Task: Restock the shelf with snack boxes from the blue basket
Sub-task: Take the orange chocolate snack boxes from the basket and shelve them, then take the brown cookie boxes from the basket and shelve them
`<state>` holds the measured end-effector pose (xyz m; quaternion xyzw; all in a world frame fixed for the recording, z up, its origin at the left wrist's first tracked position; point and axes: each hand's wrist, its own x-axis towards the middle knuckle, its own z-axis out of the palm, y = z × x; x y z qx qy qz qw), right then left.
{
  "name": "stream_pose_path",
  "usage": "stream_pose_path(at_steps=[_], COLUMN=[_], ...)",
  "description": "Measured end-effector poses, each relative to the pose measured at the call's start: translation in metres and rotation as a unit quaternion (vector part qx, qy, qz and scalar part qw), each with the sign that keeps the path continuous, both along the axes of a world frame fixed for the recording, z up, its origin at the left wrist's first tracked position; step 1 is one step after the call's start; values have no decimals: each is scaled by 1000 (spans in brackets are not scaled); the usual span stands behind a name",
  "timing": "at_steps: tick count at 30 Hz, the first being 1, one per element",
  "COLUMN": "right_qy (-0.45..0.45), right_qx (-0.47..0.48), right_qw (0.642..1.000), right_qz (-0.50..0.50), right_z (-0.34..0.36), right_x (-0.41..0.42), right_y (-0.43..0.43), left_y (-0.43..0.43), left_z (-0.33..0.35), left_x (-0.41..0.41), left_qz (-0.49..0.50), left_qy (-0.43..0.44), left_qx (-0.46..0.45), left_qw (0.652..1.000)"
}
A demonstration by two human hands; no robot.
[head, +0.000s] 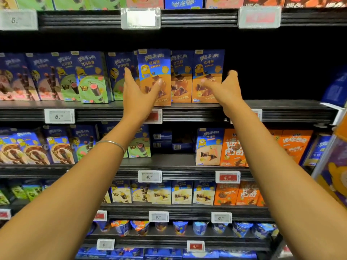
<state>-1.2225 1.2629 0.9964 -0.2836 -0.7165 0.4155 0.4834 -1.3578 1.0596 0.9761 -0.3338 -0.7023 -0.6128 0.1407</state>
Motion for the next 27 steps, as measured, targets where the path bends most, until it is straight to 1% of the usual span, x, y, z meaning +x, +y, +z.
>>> stream_pose_path(at_steps=[3,5,7,8,10,11,13,16,18,20,21,26,27], right_qy=[89,164,207,209,169,133,51,-72,-145,-192,-212,-320,-335], right_qx=[31,39,9,-15,-64,-91,-166,-290,-371,-437,-465,-536,-545], right_qw=[995,986,977,976,980,982,979,947,910,873,855,774,762], right_qz=[-12,11,46,61,82,93,110,117,112,101,94,106,105], right_z=[-14,-34,-65,-83,-129,-155,-218,-333,-414,-494,-532,-721,-758], right_x=[30,47,56,60,63,64,68,79,90,103,109,135,139], right_y=[-42,-76,-107,-122,-149,-161,-183,-213,-234,-256,-267,-309,-315], left_y=[-19,-35,-54,-64,-85,-95,-115,-152,-178,-202,-214,-256,-261], left_z=[-14,-33,-64,-84,-135,-167,-240,-361,-444,-523,-562,-751,-785], left_x=[20,36,48,53,62,64,73,94,112,130,137,165,171], left_qz=[-11,-25,-43,-48,-59,-62,-70,-56,-48,-30,-18,17,25], left_qy=[4,16,27,32,17,-12,-104,-266,-358,-448,-478,-574,-582], left_qx=[79,115,136,146,168,168,134,27,-64,-148,-175,-271,-285], left_qw=[997,993,989,988,984,984,983,962,930,881,860,773,761])
